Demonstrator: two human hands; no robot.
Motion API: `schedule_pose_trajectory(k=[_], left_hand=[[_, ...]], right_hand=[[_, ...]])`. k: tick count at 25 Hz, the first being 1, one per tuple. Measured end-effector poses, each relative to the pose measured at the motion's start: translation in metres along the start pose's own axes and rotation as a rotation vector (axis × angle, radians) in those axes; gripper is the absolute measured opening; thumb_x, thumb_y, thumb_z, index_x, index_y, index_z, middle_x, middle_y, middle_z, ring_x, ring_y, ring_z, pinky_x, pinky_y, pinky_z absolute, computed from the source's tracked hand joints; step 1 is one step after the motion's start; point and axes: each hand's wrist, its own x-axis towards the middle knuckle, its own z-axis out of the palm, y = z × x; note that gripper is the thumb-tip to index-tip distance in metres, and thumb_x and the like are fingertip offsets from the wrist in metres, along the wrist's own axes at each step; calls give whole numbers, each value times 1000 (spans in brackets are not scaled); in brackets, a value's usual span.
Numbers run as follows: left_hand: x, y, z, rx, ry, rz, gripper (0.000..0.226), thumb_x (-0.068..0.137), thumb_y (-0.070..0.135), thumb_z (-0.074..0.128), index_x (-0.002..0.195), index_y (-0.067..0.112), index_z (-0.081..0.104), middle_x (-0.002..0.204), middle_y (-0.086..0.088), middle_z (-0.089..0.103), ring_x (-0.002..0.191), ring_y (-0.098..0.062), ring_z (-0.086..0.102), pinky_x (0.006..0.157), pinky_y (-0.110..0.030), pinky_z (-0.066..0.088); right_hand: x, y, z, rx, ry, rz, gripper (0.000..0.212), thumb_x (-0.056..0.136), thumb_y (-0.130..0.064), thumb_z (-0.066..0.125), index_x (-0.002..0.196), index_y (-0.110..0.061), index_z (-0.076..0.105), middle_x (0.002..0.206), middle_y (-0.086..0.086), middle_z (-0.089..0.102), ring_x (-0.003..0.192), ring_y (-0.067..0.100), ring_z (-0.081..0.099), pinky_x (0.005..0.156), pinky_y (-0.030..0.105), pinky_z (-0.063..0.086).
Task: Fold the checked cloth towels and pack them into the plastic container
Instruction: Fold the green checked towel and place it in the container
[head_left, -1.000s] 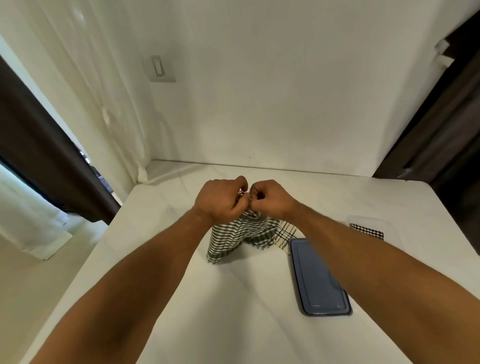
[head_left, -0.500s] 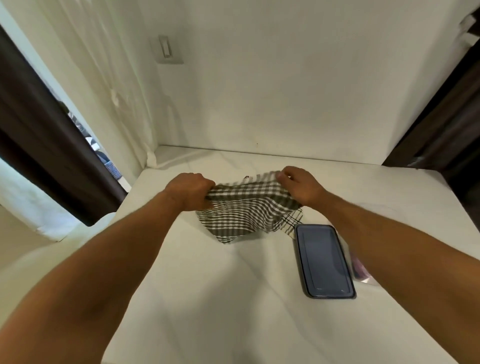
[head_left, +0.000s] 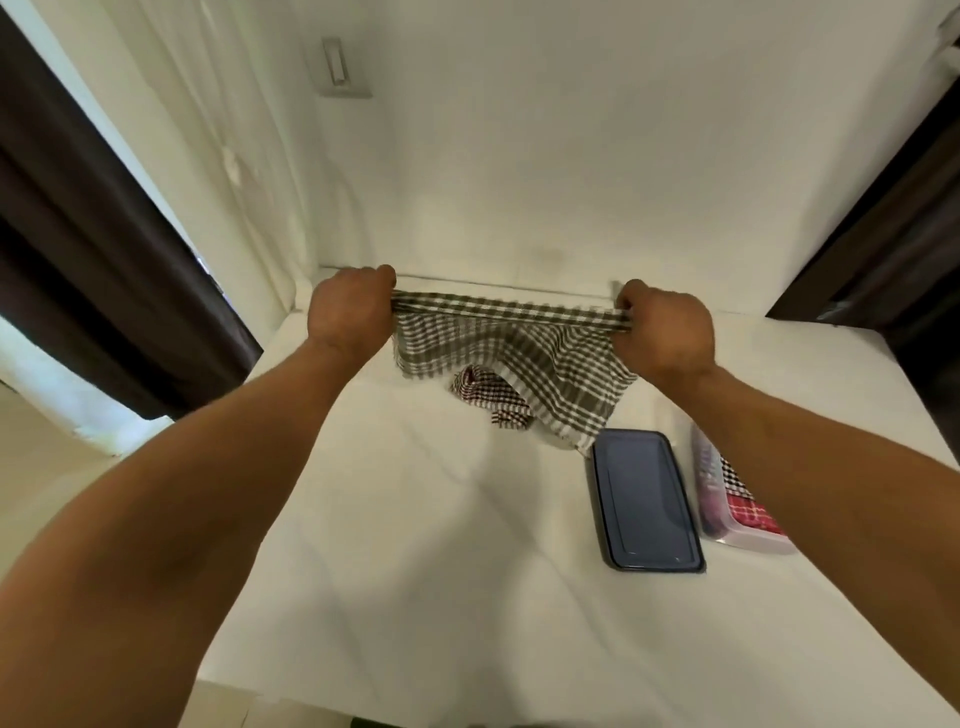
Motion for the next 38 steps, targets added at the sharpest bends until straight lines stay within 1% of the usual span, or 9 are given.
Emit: schedule_pose_trajectory(k=[5,12,19,22,25,28,30,34,38], left_hand=[[-70,-16,50,74,-281,181,34,85,15,53,119,22,58,118,-8,54,82,-36,64,64,-38,43],[-193,-24,116,184,-965,243,37,96,24,52,133,20,54,139,-6,54,124,-24,54,105,-33,42],[-200,-41,123,238,-989,225,34,97,29,52,129,18,55,135,-6,57,122,-23,56,105,-35,44],[-191,-47,131,266,-1073,242,38,95,26,56,132,15,54,137,-8,56,124,-25,55,106,-35,43],[-187,-47,135,265,-1258,191,38,97,19,53,134,9,55,139,-12,55,127,-29,53,108,-37,41],[-188,-51,135,410,-1399,228,35,90,11,64,125,5,63,128,-14,63,116,-31,61,100,-38,49],[-185,-59,141,429,-1393,239,38,87,11,68,124,6,61,125,-14,64,112,-30,63,97,-38,51],[-169,-81,137,260,-1116,110,39,87,10,61,126,11,55,127,-10,61,113,-26,61,94,-33,52],[-150,-91,133,114,-1033,-11,56,72,32,82,120,17,58,121,-4,65,109,-23,62,90,-32,51]], right_hand=[[-92,-1,50,-81,-578,-138,30,87,-40,62,113,-24,58,102,5,70,91,30,66,71,33,47],[-189,-8,100,-126,-1023,-78,24,84,-30,56,104,-26,69,105,-2,69,97,22,65,81,32,53],[-194,-19,99,-326,-1423,36,43,90,-30,57,129,-14,58,133,10,60,118,28,59,98,38,51],[-188,-18,95,-144,-1661,355,52,95,-26,61,142,-8,47,144,18,51,124,35,56,93,41,54],[-186,-13,90,-63,-1813,530,48,93,-25,67,136,-9,53,126,12,62,103,24,64,75,32,56],[-182,-11,85,-72,-1891,515,20,90,-25,70,106,-15,62,99,3,65,85,16,61,72,30,52],[-177,-3,83,19,-1745,483,15,90,-23,69,100,-16,62,96,3,63,89,20,62,78,32,50],[-164,21,92,417,-967,552,22,94,-34,65,84,-14,68,84,5,67,81,23,65,77,42,55],[-147,27,101,346,-724,569,10,88,-23,69,97,-18,71,92,3,73,80,18,66,65,28,54]])
